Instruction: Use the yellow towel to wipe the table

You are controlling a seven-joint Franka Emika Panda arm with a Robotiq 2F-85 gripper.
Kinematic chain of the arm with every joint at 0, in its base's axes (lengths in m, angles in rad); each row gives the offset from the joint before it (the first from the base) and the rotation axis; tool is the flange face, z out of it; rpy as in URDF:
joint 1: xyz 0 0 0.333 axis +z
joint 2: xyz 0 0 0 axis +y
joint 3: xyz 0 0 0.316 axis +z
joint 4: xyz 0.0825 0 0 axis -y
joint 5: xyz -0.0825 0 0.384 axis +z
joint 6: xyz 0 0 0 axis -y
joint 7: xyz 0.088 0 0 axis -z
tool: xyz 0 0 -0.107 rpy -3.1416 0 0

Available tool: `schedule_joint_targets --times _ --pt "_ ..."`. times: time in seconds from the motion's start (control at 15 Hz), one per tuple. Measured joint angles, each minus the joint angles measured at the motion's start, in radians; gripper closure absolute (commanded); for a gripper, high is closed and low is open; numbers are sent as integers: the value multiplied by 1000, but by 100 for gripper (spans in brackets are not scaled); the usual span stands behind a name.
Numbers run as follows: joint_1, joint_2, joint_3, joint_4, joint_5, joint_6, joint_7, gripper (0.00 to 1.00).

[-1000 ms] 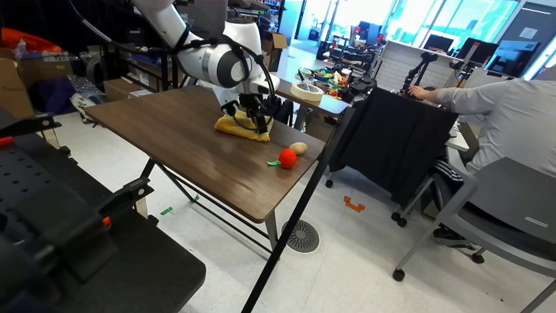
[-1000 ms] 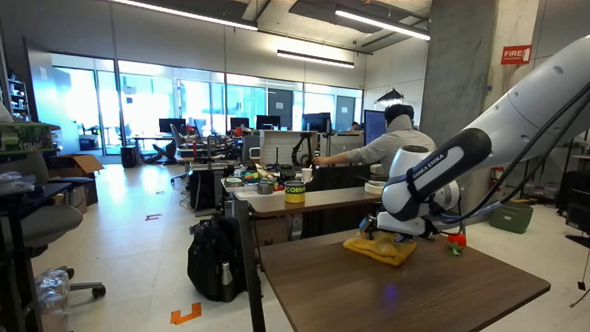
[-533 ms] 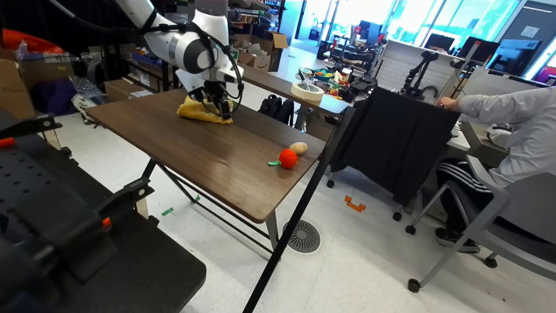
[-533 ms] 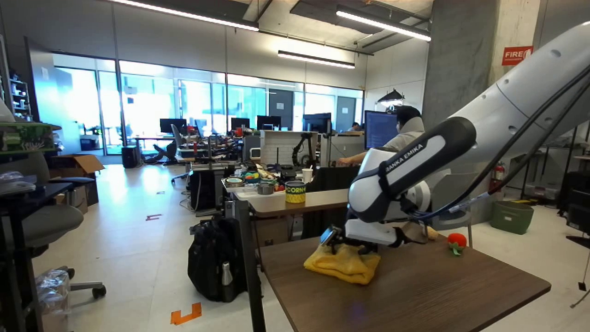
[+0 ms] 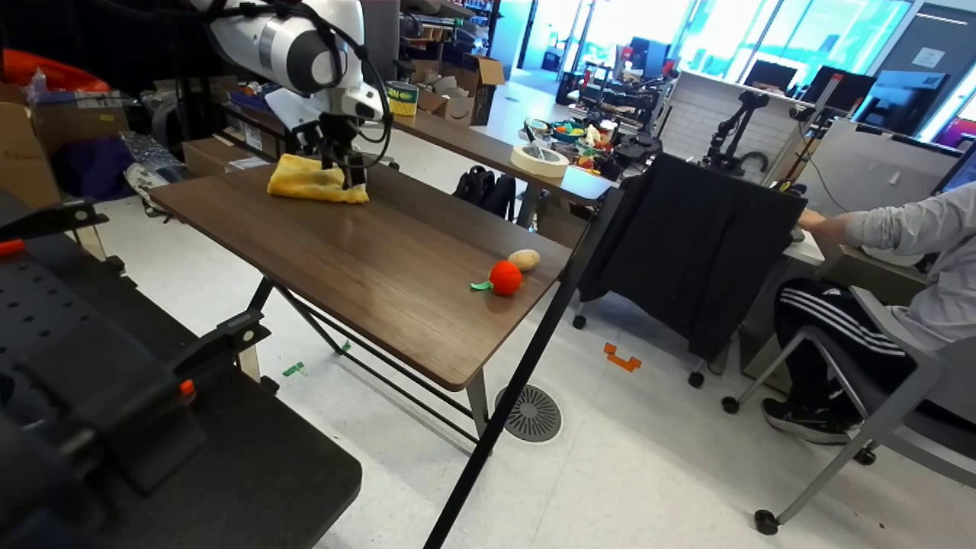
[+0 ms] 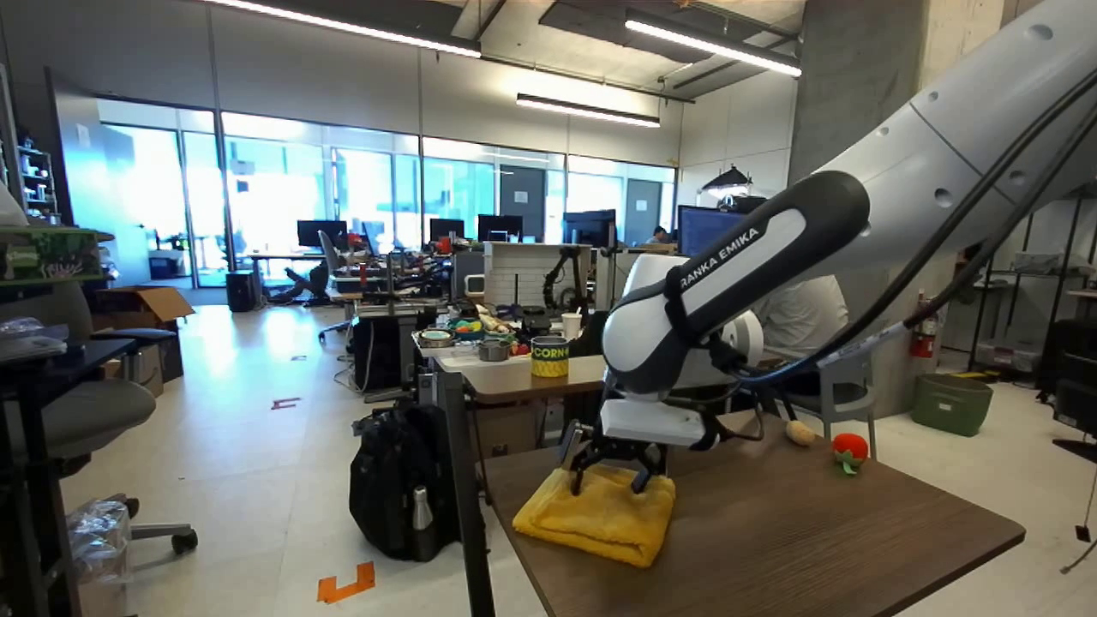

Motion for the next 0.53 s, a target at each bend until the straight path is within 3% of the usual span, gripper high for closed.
schedule_joint_targets --times 0.13,0.53 --pt "-4 -65 -40 -49 -2 14 1 0" --pt "-29 -262 -258 -286 -107 38 124 0"
